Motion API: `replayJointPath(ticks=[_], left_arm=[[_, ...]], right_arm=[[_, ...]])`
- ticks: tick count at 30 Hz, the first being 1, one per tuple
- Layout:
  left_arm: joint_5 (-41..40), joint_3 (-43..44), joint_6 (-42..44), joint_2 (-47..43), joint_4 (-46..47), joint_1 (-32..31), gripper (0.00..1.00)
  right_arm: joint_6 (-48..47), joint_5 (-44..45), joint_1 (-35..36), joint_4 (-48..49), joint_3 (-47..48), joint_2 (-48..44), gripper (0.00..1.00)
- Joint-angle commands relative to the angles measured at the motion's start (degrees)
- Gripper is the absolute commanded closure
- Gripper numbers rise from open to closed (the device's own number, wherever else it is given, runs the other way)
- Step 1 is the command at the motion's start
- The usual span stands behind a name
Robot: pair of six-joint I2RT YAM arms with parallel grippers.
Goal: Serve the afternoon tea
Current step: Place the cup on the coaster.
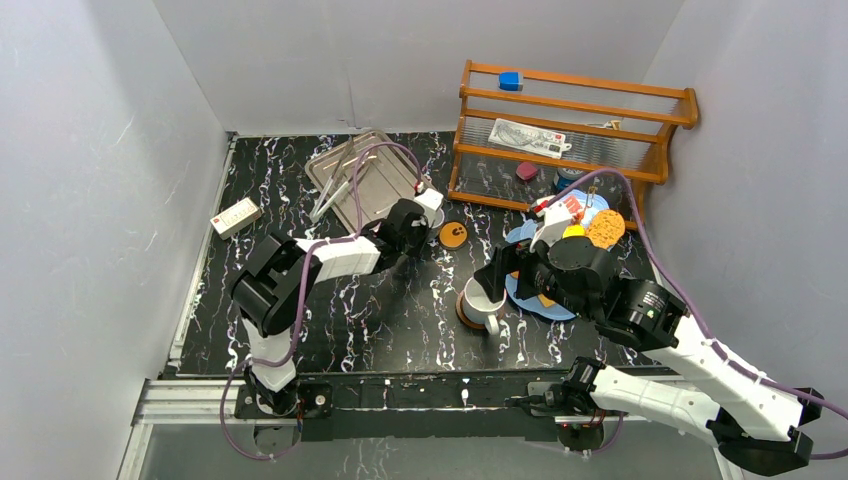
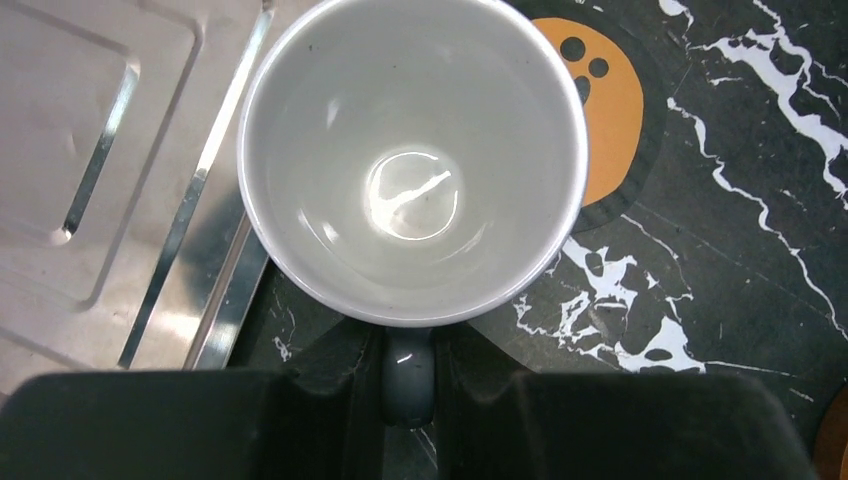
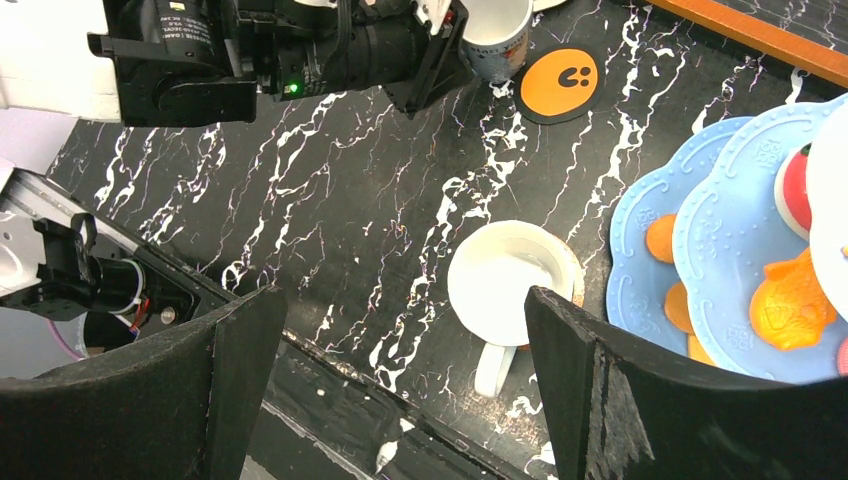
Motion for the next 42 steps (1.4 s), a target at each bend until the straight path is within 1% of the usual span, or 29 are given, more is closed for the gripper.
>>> replayJointPath(ticks=[1,7,10,15,20,22,25,30,36,42], left_arm=[[1.6,3.3,0.4,0.2,3.2,0.0,1.00],[5.3,3.6,-0.3,1.0,4.8,0.0,1.00],[4.9,3.9,-0.7,0.5,4.1,-0.1,1.00],[4.2,5.4,-1.5,-2.8,0.9,-0.1,1.00],[9.0,5.5,-2.5,-5.3,2.2,0.0,1.00],[12.7,6.1,-3.0,-5.0,2.3,0.0,1.00],[15.3,6.8,-3.6,-3.9,3.1,0.0,1.00],[17.1,8.5,-3.1,-1.4,4.1,0.0,1.00],[18.2,11.4,-2.1,2.5,2.4,0.0,1.00],[17.9,12.4,-1.6,4.2,1.0,-0.1,1.00]], right_arm=[[0.0,0.7,0.1,1.5,2.7,-0.3,0.02],[0.2,1.0,0.1,1.6,2.0,-0.5,0.01],[0.3,1.0,0.1,1.6,1.8,-0.6,0.02],[0.4,1.2,0.1,1.4,1.8,-0.8,0.01],[0.3,1.7,0.2,1.4,1.8,-1.0,0.01],[0.2,1.6,0.1,1.4,1.9,-1.0,0.01],[0.3,1.7,0.1,1.2,2.1,-1.0,0.02],[0.3,2.0,0.1,0.7,2.4,-1.6,0.01],[0.4,2.5,0.1,0.0,2.7,-2.1,0.01],[0.3,3.1,0.2,-0.3,2.8,-2.2,0.01]])
